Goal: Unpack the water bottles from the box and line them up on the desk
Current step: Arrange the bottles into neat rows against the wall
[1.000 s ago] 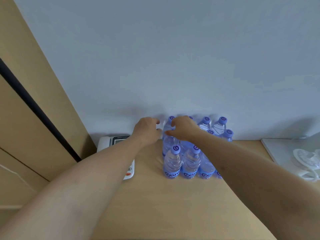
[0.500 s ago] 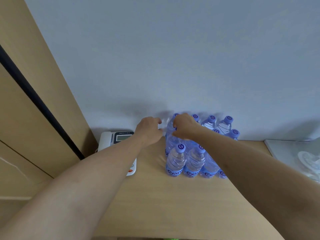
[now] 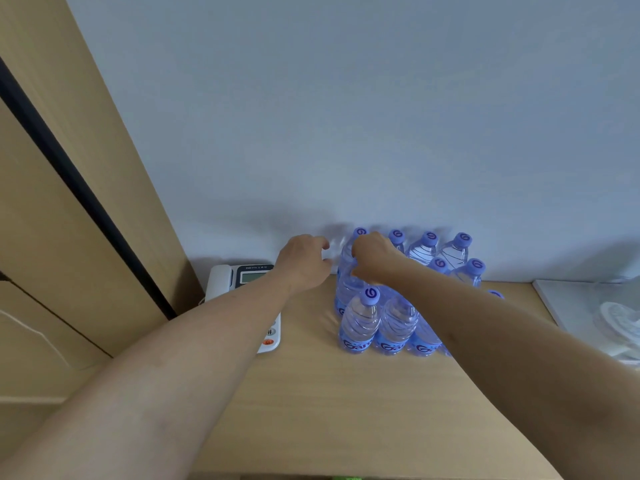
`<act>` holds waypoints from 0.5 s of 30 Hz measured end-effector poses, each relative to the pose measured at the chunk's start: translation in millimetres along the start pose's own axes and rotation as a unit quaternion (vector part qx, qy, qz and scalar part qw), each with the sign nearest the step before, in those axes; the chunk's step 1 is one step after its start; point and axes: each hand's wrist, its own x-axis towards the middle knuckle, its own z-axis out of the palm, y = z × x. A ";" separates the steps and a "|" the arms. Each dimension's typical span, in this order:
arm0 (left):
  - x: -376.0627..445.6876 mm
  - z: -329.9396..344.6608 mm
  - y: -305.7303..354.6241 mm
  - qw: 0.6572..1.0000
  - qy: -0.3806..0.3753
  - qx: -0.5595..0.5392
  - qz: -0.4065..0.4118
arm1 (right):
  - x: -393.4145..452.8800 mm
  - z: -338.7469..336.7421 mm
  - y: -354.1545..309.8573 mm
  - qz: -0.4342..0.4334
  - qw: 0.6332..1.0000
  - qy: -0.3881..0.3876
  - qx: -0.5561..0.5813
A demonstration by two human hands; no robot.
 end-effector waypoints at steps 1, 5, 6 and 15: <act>0.3 0.3 1.2 1.000 -0.001 -0.001 0.003 | 0.4 -0.4 0.3 0.001 1.000 -0.002 0.001; 2.6 -1.9 4.2 1.000 -0.004 0.002 0.003 | -1.3 -6.9 3.7 0.015 1.000 -0.004 -0.002; 3.5 -2.3 4.3 1.000 -0.004 0.003 0.002 | -1.6 -8.5 5.1 0.019 1.000 -0.003 0.002; 7.6 -0.6 9.2 1.000 -0.014 0.011 0.002 | 7.8 -9.7 -0.1 0.017 1.000 -0.006 -0.016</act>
